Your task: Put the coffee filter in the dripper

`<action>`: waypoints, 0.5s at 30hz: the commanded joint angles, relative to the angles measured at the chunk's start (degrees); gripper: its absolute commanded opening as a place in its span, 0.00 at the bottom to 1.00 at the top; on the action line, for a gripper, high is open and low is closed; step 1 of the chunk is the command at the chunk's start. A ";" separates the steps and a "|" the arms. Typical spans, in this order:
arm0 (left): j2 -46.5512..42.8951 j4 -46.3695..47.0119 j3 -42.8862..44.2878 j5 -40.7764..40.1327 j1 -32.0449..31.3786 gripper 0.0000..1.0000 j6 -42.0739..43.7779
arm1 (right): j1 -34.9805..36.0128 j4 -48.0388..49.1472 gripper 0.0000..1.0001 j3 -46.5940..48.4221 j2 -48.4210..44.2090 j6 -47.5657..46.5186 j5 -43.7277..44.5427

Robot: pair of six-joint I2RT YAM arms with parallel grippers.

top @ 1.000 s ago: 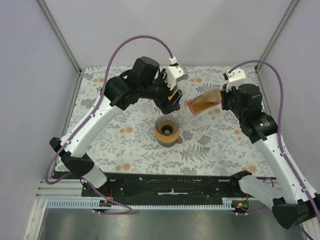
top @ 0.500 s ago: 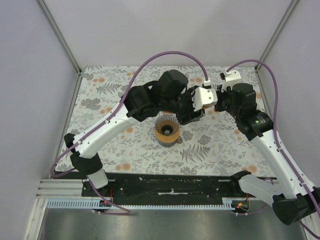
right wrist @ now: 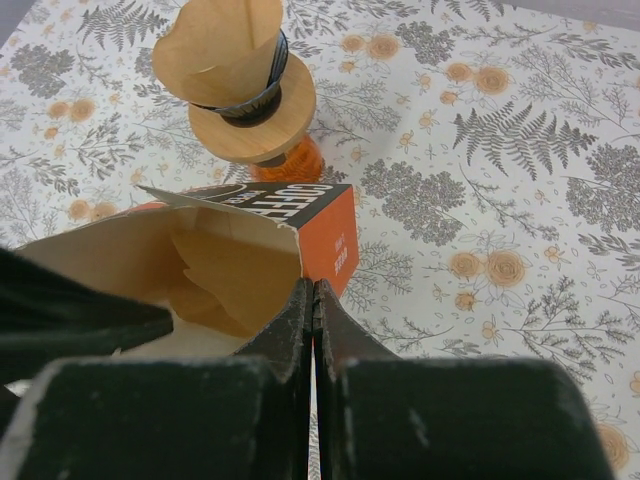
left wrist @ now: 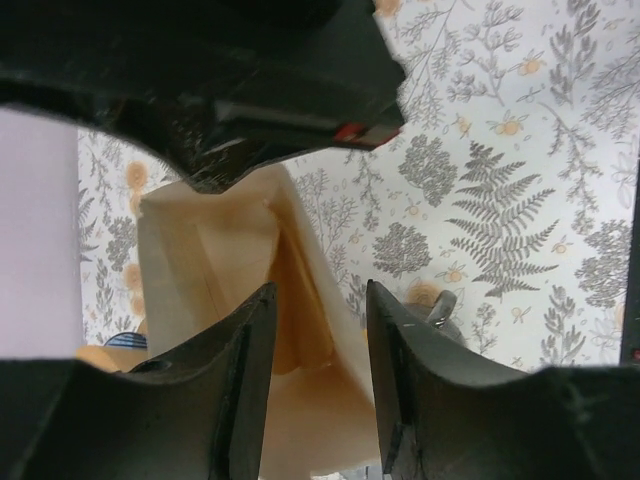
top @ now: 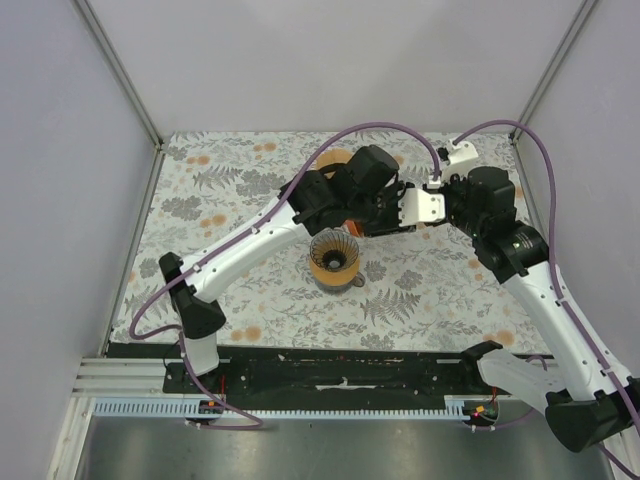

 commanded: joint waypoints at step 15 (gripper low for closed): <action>0.88 2.25 -1.35 1.44 3.83 0.43 7.30 | 0.21 3.29 0.00 1.41 -2.21 -0.13 -6.17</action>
